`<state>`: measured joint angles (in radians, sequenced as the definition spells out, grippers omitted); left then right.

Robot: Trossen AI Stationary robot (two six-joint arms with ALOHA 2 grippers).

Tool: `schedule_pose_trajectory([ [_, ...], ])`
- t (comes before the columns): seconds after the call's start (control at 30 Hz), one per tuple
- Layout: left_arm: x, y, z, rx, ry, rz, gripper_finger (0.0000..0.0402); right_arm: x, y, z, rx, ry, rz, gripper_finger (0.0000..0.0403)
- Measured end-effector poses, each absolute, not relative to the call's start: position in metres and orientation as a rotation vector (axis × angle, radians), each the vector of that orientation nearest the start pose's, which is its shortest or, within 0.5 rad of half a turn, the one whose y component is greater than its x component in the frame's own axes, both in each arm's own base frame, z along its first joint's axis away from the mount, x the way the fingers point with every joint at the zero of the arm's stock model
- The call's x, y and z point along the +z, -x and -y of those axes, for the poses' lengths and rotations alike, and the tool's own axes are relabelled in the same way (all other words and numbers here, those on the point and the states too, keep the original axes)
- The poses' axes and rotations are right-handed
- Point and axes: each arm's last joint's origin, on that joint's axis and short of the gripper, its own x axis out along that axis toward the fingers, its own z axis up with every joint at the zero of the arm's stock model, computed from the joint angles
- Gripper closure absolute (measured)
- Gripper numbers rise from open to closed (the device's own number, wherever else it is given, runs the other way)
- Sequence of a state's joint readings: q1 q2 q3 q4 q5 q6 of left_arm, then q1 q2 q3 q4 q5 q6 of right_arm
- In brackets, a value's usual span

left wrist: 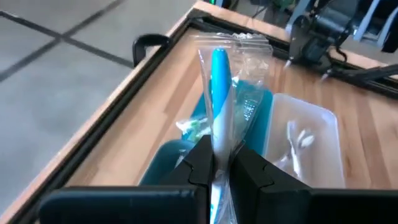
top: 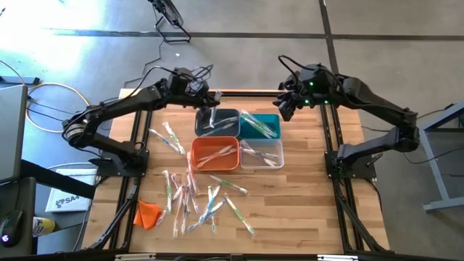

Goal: Pick & Place Toothbrushes
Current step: Put the blue toothbrush into the left blue bin

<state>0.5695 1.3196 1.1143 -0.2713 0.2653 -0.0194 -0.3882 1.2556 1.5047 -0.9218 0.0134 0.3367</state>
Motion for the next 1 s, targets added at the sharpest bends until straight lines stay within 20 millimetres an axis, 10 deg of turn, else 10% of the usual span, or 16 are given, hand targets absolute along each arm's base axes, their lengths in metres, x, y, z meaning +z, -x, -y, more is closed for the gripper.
schedule_pose_trajectory([
  [1.0, 0.245, -0.279, -0.171, 0.324, 0.303, -0.787, 0.0378, 0.374, -0.261, 0.105, -0.512, -0.448, -0.773, 0.0255],
])
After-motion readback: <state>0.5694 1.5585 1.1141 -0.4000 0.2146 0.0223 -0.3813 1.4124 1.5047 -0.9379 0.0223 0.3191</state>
